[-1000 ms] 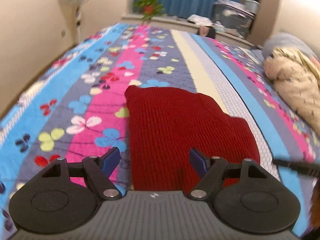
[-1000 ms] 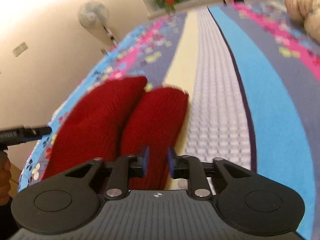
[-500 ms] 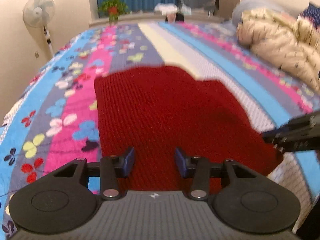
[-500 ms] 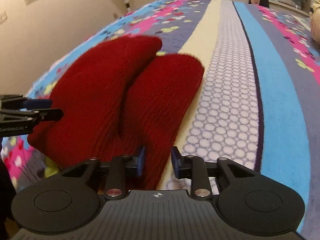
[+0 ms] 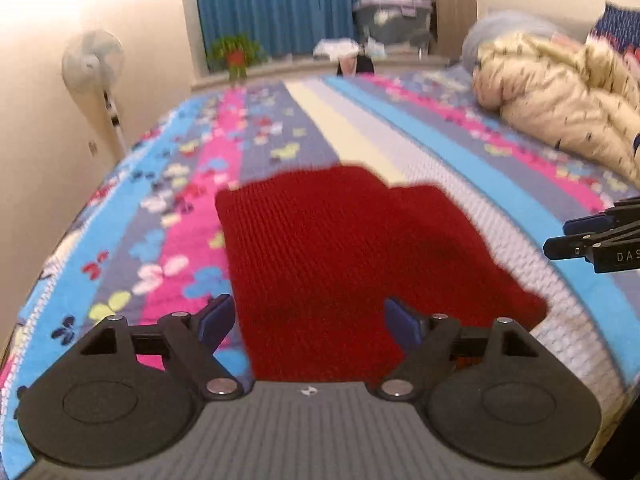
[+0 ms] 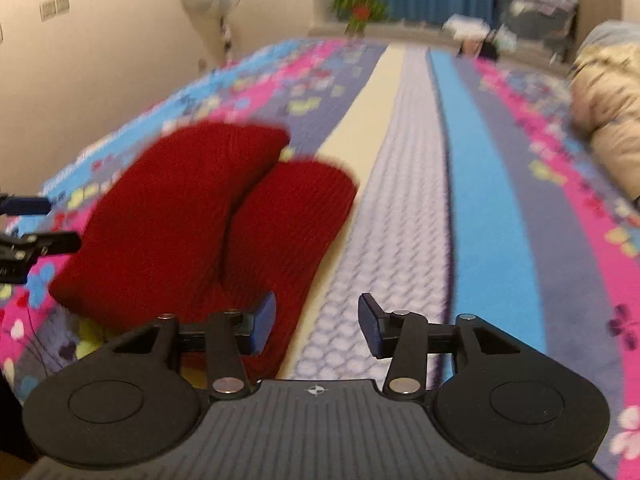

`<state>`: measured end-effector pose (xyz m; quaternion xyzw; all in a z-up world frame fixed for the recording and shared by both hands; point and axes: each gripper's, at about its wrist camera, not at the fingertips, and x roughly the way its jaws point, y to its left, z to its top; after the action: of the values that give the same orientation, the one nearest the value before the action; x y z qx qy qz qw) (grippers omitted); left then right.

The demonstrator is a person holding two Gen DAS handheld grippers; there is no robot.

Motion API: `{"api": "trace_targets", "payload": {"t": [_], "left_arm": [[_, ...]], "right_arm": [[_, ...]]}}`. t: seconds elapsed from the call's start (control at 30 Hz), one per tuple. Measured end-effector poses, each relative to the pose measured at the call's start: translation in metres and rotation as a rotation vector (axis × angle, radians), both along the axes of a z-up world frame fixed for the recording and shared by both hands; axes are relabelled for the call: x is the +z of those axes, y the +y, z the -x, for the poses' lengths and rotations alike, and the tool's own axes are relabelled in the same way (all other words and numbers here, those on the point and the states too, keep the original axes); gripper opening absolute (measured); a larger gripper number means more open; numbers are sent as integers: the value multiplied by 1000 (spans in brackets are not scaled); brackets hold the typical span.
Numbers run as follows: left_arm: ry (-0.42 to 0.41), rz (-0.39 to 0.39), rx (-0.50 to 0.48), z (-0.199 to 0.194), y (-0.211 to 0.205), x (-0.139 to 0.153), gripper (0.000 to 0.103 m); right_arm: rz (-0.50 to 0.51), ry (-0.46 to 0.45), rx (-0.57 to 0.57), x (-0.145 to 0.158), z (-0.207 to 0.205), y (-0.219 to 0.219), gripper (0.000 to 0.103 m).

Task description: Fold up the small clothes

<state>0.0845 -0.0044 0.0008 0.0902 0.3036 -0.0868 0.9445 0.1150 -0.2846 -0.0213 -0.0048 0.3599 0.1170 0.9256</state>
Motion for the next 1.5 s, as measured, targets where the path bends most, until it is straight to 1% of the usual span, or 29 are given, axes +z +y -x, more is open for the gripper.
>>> {"api": "trace_targets", "payload": {"t": [0.03,0.1,0.17,0.27,0.33,0.4,0.43,0.47,0.5,0.57,0.63,0.67,0.8,0.87,1.0,1.1,1.33,1.5], "left_arm": [[-22,17,6,9,1,9,94],[-82,47,25,27,1,26,102],[-139,57,43,46,-2,40,102],[-172,75,70,73,-11,49,102],[-163,103,76,89,-15,46,102],[-156,96,109,98,-20,32,102],[-139,85,115,100,-22,23,102],[-94,68,110,96,-25,15,102],[-65,63,105,92,-27,12,102],[-82,73,117,90,-24,13,102],[-90,51,144,86,-22,11,102],[-78,48,157,83,-20,10,102],[-7,98,205,76,-7,7,102],[8,87,210,76,-6,5,102],[12,71,211,76,-6,2,102],[18,62,214,74,-7,0,102],[32,70,219,71,-8,-2,102],[29,62,202,71,-11,-2,102]], "right_arm": [[-3,-38,-22,8,9,-2,58],[-17,-102,-67,22,26,-7,76],[-33,-144,-97,33,44,-9,82],[-35,-182,-106,41,69,-7,85],[-20,-190,-103,41,80,0,86],[-13,-179,-102,38,90,4,86],[-15,-166,-101,37,92,5,86],[-15,-156,-97,35,93,8,86],[-6,-152,-91,33,94,11,86],[43,-155,-73,28,92,20,86],[81,-153,-66,24,89,28,86],[91,-148,-62,23,89,30,86],[114,-154,-58,22,89,35,86],[108,-161,-56,24,93,35,86],[91,-171,-61,29,95,32,88],[74,-159,-74,28,93,30,88],[85,-143,-73,22,91,29,89],[79,-142,-86,22,91,25,89]]}}
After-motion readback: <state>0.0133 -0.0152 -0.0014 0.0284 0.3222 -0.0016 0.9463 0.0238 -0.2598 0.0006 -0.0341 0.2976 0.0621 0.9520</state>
